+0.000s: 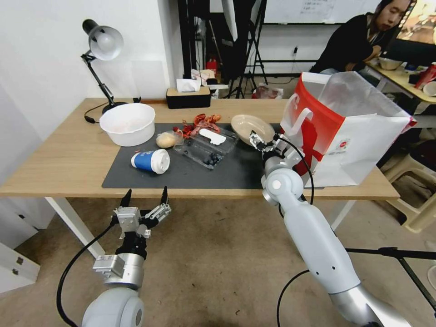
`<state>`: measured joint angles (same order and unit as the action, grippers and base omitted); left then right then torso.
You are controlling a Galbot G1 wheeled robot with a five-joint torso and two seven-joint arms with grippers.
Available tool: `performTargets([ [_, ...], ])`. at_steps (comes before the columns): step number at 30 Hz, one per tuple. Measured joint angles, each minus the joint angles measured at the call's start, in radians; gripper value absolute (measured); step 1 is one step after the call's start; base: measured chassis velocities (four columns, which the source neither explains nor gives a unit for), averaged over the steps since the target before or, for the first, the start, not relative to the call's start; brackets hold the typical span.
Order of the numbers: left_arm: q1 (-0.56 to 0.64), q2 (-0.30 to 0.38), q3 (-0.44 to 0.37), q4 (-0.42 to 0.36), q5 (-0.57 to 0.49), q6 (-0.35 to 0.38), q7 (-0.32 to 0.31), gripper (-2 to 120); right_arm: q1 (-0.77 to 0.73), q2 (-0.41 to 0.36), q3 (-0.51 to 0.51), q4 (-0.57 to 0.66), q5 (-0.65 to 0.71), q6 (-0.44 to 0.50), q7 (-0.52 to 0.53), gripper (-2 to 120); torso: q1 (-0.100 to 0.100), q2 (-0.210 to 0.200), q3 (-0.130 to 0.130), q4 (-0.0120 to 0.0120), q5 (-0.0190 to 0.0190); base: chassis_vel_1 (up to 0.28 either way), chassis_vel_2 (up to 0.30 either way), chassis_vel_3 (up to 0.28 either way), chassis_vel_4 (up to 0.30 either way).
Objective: Pick up the trash from the table and place it into the takeout bag.
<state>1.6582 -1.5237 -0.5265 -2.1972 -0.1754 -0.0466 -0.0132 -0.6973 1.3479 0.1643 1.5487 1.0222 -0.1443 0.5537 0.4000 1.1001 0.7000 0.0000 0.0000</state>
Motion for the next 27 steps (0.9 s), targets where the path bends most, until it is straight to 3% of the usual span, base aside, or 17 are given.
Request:
performTargets([
  [6, 0.003, 0.000, 0.000, -0.002, 0.000, -0.002, 0.000, 100, 0.011, 0.007, -0.004, -0.013, 0.001, -0.019, 0.015, 82, 0.000, 0.000, 0.000, 0.0000, -0.0001, 0.000, 0.000, 0.000, 0.000],
  [13, 0.005, 0.001, 0.001, -0.005, 0.000, -0.009, 0.000, 100, 0.012, 0.010, -0.007, -0.017, 0.001, -0.049, 0.035, 52, 0.000, 0.000, 0.000, 0.0000, 0.0000, 0.000, 0.000, 0.000, 0.000],
  [27, 0.008, 0.000, 0.007, -0.006, 0.000, -0.021, 0.002, 100, -0.006, -0.007, -0.002, -0.002, -0.010, -0.052, 0.039, 7, 0.000, 0.000, 0.000, 0.0000, 0.0000, 0.000, 0.000, 0.000, 0.000],
])
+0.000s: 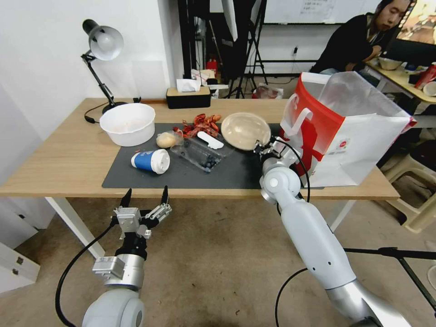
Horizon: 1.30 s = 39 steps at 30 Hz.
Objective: Pick up the trash from the table and place it into the takeout bag.
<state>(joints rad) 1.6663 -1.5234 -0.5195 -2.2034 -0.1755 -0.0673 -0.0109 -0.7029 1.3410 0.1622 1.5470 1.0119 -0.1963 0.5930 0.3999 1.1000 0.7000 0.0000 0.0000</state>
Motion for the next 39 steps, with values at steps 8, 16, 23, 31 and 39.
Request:
performTargets([
  [8, 0.000, -0.001, 0.004, 0.001, 0.002, -0.002, 0.001, 100, -0.017, -0.030, 0.005, 0.039, -0.026, 0.057, -0.068, 3, 0.000, 0.000, 0.000, 0.0000, 0.0001, 0.000, 0.000, 0.000, 0.000],
  [16, 0.002, -0.002, 0.007, 0.001, 0.005, -0.004, 0.003, 100, -0.023, -0.079, 0.002, 0.099, -0.045, 0.148, -0.201, 3, 0.000, 0.000, 0.000, 0.0000, 0.0001, 0.000, 0.000, 0.000, 0.000],
  [23, 0.005, -0.004, 0.007, 0.001, 0.005, -0.006, 0.003, 100, -0.022, -0.129, 0.001, 0.154, -0.107, 0.238, -0.426, 3, 0.000, 0.000, 0.000, 0.0000, 0.0002, 0.000, 0.000, 0.000, 0.000],
  [31, 0.005, -0.007, 0.006, 0.001, 0.007, -0.007, 0.003, 100, 0.027, -0.184, 0.086, 0.213, -0.326, 0.247, -0.489, 3, 0.000, 0.000, 0.000, 0.0002, 0.0000, 0.000, 0.000, 0.000, 0.000],
  [39, -0.001, -0.010, 0.005, 0.007, 0.009, -0.007, 0.003, 100, 0.032, -0.286, 0.231, 0.296, -0.568, 0.092, -0.453, 3, 0.000, 0.000, 0.000, -0.0001, 0.0000, 0.000, 0.000, 0.000, 0.000],
])
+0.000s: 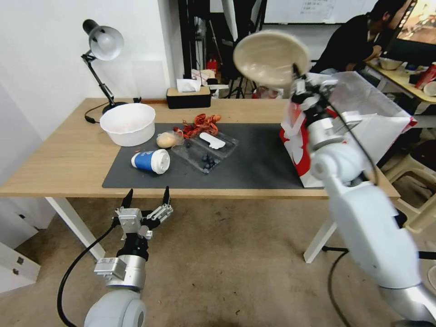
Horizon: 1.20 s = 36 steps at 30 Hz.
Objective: Pick up the trash from the table and place it into the takeout bag.
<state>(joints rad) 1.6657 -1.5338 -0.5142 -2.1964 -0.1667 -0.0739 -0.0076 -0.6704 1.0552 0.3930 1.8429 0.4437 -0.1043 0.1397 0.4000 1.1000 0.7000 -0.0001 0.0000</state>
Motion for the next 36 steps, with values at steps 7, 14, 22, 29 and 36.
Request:
performTargets([
  [7, 0.000, 0.000, 0.000, 0.001, 0.000, 0.000, 0.000, 100, -0.059, -0.056, 0.132, 0.061, -0.105, -0.073, -0.014, 3, 0.000, 0.000, 0.000, 0.0001, 0.0002, 0.000, 0.000, 0.000, 0.000],
  [14, 0.001, 0.001, 0.003, 0.001, 0.002, 0.000, 0.000, 100, -0.194, -0.103, 0.237, 0.135, -0.166, -0.126, -0.058, 3, 0.000, 0.000, 0.000, -0.0001, 0.0002, 0.000, 0.000, 0.000, 0.000],
  [22, 0.004, 0.001, 0.010, -0.003, 0.006, 0.000, 0.000, 100, -0.289, -0.109, 0.294, 0.157, -0.180, -0.136, -0.054, 7, 0.000, 0.000, 0.000, 0.0001, 0.0000, 0.000, 0.000, 0.000, 0.000],
  [29, 0.010, 0.003, 0.013, -0.009, 0.007, -0.003, 0.001, 100, -0.309, -0.119, 0.317, 0.168, -0.157, -0.140, -0.040, 32, 0.000, 0.000, 0.000, 0.0001, 0.0000, 0.000, 0.000, 0.000, 0.000],
  [36, 0.015, 0.005, 0.013, -0.020, 0.008, -0.004, 0.002, 100, -0.302, -0.127, 0.323, 0.186, -0.092, -0.148, 0.000, 59, 0.000, 0.000, 0.000, 0.0001, 0.0000, 0.000, 0.000, 0.000, 0.000],
])
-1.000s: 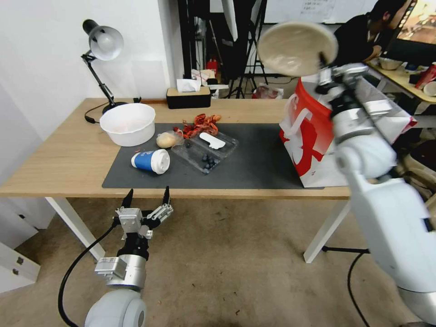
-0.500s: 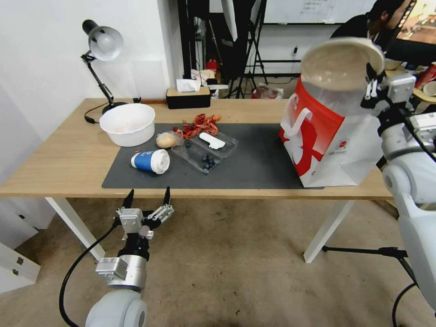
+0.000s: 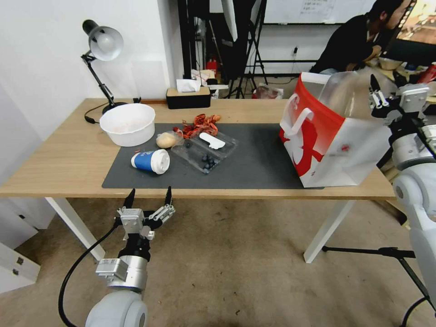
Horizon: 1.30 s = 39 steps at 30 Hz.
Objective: Pick up the trash from the table and place it into the takeout bag.
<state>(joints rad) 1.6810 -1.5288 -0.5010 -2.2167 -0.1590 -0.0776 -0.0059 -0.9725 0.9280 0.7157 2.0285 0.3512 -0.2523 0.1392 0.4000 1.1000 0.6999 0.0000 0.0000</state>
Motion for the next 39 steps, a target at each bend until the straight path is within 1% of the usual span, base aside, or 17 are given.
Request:
performTargets([
  [1, 0.000, 0.000, 0.000, 0.000, 0.000, 0.000, 0.000, 100, 0.000, 0.000, 0.000, 0.000, 0.000, 0.000, 0.000, 59, 0.000, 0.000, 0.000, 0.0000, 0.0000, 0.000, 0.000, 0.000, 0.000],
  [4, 0.002, 0.001, -0.001, -0.003, 0.000, -0.001, 0.000, 100, 0.015, -0.009, 0.000, 0.009, 0.106, 0.023, 0.015, 73, 0.000, 0.000, 0.000, 0.0000, 0.0000, 0.000, 0.000, 0.000, 0.000],
  [5, 0.002, 0.001, -0.001, -0.003, 0.000, -0.001, 0.000, 100, 0.015, -0.009, 0.000, 0.009, 0.106, 0.023, 0.015, 73, 0.000, 0.000, 0.000, 0.0000, 0.0000, 0.000, 0.000, 0.000, 0.000],
  [6, 0.003, 0.001, -0.001, -0.003, 0.000, -0.002, 0.000, 100, 0.020, -0.013, -0.002, 0.013, 0.156, 0.045, 0.015, 77, 0.000, 0.000, 0.000, -0.0001, -0.0001, 0.000, 0.000, 0.000, 0.000],
  [7, 0.003, 0.001, -0.001, -0.004, 0.000, -0.002, 0.000, 100, 0.026, -0.018, -0.009, 0.020, 0.224, 0.076, 0.014, 84, 0.000, 0.000, 0.000, 0.0000, -0.0001, 0.000, 0.000, 0.000, 0.000],
  [9, 0.004, 0.001, 0.000, -0.004, 0.001, -0.003, 0.001, 100, 0.031, -0.025, -0.026, 0.036, 0.354, 0.152, -0.016, 92, 0.000, 0.000, 0.000, 0.0001, -0.0001, 0.000, 0.000, 0.000, 0.000],
  [10, 0.004, 0.001, 0.000, -0.004, 0.001, -0.003, 0.001, 100, 0.031, -0.025, -0.026, 0.036, 0.354, 0.152, -0.016, 92, 0.000, 0.000, 0.000, 0.0001, -0.0001, 0.000, 0.000, 0.000, 0.000],
  [11, 0.004, 0.001, 0.001, -0.004, 0.001, -0.003, 0.001, 100, 0.029, -0.027, -0.037, 0.049, 0.427, 0.201, -0.045, 96, 0.000, 0.000, 0.000, 0.0001, -0.0003, 0.000, 0.000, 0.000, 0.000],
  [13, 0.003, 0.000, 0.002, -0.004, 0.002, -0.003, 0.001, 100, 0.018, -0.027, -0.053, 0.074, 0.502, 0.239, -0.082, 99, 0.000, 0.000, 0.000, 0.0000, -0.0003, 0.000, 0.000, 0.000, 0.000],
  [16, 0.003, 0.000, 0.003, -0.004, 0.002, -0.003, 0.001, 100, -0.008, -0.020, -0.076, 0.104, 0.533, 0.253, -0.104, 100, 0.000, 0.000, 0.000, 0.0000, -0.0003, 0.000, 0.000, 0.000, 0.000],
  [18, 0.003, 0.000, 0.003, -0.004, 0.002, -0.003, 0.001, 100, -0.024, -0.016, -0.086, 0.114, 0.531, 0.255, -0.113, 100, 0.000, 0.000, 0.000, 0.0001, -0.0002, 0.000, 0.000, 0.000, 0.000],
  [22, 0.004, 0.002, 0.001, -0.002, 0.002, -0.006, 0.001, 100, -0.091, 0.006, -0.122, 0.151, 0.476, 0.254, -0.117, 100, 0.000, 0.000, 0.000, -0.0001, -0.0001, 0.000, 0.000, 0.000, 0.000],
  [25, 0.003, 0.004, -0.002, 0.005, 0.002, -0.011, 0.001, 100, -0.153, 0.033, -0.158, 0.172, 0.379, 0.251, -0.104, 100, 0.000, 0.000, 0.000, 0.0002, -0.0004, 0.000, 0.000, 0.000, 0.000],
  [28, 0.002, 0.004, -0.002, 0.008, 0.002, -0.012, 0.001, 100, -0.197, 0.048, -0.180, 0.182, 0.332, 0.255, -0.086, 100, 0.000, 0.000, 0.000, 0.0001, -0.0002, 0.000, 0.000, 0.000, 0.000],
  [31, -0.002, 0.004, -0.003, 0.014, 0.002, -0.013, 0.001, 100, -0.262, 0.069, -0.198, 0.187, 0.272, 0.274, -0.073, 100, 0.000, 0.000, 0.000, -0.0002, -0.0002, 0.000, 0.000, 0.000, 0.000],
  [34, -0.008, 0.005, -0.002, 0.021, 0.001, -0.013, 0.000, 100, -0.352, 0.099, -0.217, 0.193, 0.196, 0.305, -0.034, 100, 0.000, 0.000, 0.000, 0.0000, -0.0001, 0.000, 0.000, 0.000, 0.000],
  [39, -0.015, 0.007, -0.003, 0.027, -0.002, -0.013, 0.000, 100, -0.433, 0.123, -0.221, 0.183, 0.128, 0.344, -0.001, 100, 0.000, 0.000, 0.000, -0.0001, -0.0002, 0.000, 0.000, 0.000, 0.000],
])
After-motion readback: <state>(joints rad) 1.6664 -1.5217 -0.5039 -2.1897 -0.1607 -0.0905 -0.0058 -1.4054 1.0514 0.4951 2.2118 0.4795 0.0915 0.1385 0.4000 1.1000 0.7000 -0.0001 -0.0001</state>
